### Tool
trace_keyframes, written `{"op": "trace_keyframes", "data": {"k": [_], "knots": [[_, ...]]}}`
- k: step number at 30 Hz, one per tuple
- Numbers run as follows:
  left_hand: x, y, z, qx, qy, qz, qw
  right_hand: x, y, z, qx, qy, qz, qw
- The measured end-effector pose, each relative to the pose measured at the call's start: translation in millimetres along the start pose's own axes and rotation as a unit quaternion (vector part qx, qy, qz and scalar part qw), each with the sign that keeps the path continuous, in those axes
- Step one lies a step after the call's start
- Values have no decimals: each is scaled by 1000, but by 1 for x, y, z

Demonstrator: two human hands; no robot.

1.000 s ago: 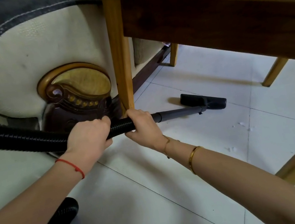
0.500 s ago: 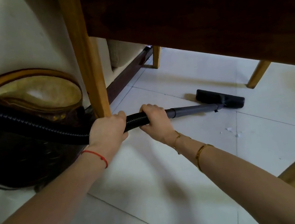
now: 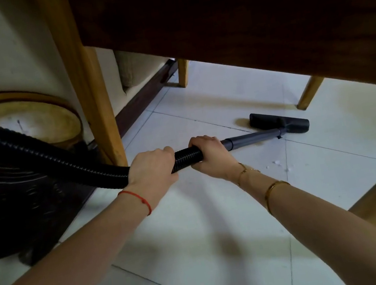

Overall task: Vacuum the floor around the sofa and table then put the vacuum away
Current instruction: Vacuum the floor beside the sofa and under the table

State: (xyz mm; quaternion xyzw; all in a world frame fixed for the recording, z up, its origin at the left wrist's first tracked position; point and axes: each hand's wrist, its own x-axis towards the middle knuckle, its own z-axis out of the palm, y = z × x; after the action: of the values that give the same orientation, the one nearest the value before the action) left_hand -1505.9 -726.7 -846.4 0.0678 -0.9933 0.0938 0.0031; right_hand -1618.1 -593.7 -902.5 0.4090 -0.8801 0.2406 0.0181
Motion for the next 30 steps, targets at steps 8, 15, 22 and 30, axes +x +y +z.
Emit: {"op": "trace_keyframes", "data": {"k": [8, 15, 22, 30], "knots": [[-58, -49, -18, 4, -5, -29, 1000, 2, -68, 23, 55, 33, -52, 997], [-111, -95, -34, 0, 18, -69, 997, 7, -141, 29, 135, 59, -91, 985], [-132, -123, -69, 69, 129, -89, 985, 28, -193, 23, 217, 162, -62, 961], [-133, -121, -76, 84, 137, -123, 979, 38, -199, 19, 237, 148, -90, 956]]}}
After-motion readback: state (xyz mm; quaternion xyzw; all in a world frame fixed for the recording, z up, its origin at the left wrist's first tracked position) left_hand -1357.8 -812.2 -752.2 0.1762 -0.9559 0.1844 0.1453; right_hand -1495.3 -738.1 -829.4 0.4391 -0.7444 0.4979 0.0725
